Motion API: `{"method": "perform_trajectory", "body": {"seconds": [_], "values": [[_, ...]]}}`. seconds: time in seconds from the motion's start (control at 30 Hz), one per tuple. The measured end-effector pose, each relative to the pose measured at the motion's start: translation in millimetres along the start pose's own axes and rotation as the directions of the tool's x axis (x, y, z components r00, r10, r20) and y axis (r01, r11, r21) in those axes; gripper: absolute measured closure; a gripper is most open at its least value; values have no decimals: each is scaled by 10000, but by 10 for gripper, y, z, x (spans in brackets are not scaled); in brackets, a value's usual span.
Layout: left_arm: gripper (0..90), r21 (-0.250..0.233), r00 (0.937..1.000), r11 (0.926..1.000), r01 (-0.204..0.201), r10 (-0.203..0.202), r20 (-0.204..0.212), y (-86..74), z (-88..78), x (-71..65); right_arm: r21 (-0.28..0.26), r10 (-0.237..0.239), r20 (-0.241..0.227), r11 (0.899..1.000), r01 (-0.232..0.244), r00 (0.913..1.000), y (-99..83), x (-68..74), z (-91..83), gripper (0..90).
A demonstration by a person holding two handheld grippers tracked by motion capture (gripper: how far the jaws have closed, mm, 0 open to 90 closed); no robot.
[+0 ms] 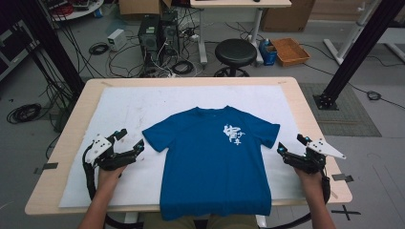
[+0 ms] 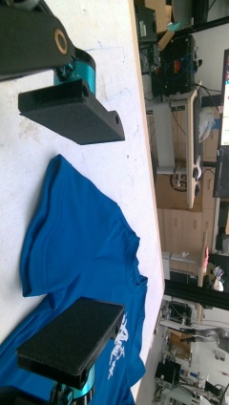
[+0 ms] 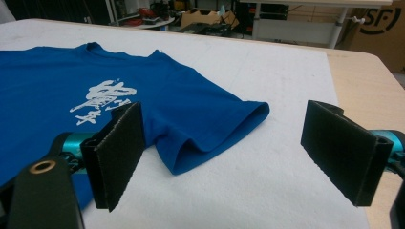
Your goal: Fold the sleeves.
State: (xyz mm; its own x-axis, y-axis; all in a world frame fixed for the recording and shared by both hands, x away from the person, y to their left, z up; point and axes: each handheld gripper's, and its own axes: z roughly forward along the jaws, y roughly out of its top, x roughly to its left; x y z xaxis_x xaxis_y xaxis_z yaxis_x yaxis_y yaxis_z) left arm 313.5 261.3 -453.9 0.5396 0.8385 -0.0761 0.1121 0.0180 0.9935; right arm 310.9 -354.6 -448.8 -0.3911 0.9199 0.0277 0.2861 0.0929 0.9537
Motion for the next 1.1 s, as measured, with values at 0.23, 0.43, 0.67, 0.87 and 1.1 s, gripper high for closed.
{"method": "perform_trajectory", "body": {"seconds": [0.23, 0.43, 0.67, 0.87, 1.1], "values": [[164, -26, 10000, 10000, 9, -9, 5, -1, 0, -1, -58, 3, 22, 10000, -3, 10000, -4, 2, -10, 147], [164, -35, 10000, 10000, 25, -25, -1, -1, 0, 1, -109, 17, 86, 9999, -16, 10000, -4, -1, -10, 147], [164, -49, 10000, 10000, 67, -67, -29, -2, 2, 1, -129, 36, 79, 9999, -35, 10000, -4, -10, -9, 147], [164, 12, 9999, 10000, 61, -60, -159, 2, 5, 4, -10, 91, 36, 10000, -91, 10000, 2, -16, 4, 147], [164, 52, 9998, 10000, -39, 39, -171, 2, 6, -4, 226, 435, 48, 9988, -436, 9990, 15, -48, 23, 147]]}}
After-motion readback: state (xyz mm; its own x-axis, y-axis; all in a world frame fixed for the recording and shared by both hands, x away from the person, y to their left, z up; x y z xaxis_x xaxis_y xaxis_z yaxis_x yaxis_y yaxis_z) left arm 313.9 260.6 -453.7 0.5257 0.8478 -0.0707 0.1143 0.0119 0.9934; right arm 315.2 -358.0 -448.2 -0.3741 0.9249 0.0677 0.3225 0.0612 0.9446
